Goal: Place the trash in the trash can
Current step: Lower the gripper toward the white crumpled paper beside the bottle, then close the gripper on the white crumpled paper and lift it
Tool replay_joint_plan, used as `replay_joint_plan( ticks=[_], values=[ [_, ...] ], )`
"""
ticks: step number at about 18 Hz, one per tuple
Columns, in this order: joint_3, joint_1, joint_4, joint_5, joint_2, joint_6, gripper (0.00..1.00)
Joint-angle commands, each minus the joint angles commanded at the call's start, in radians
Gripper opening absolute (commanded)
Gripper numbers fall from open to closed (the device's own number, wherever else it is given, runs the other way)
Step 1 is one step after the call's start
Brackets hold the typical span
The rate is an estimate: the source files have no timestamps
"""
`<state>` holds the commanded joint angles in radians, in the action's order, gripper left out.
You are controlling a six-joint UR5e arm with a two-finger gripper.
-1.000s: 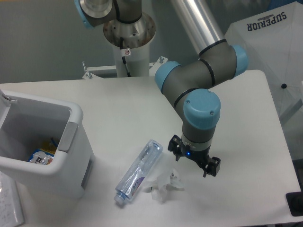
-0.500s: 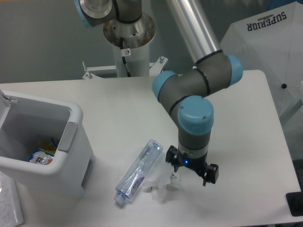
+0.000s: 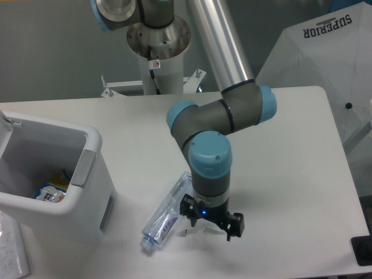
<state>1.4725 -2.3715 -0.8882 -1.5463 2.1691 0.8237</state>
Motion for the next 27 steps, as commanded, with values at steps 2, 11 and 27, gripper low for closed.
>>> replay_joint_plan(
  ticks=[2, 11, 27],
  values=[
    [0.012, 0.002, 0.000, 0.000, 0.006, 0.000, 1.00],
    [0.011, -0.006, -0.023, 0.008, 0.014, 0.081, 0.00],
    [-0.009, -0.018, -0.021, 0.274, -0.161, 0.049, 0.00]
  ],
)
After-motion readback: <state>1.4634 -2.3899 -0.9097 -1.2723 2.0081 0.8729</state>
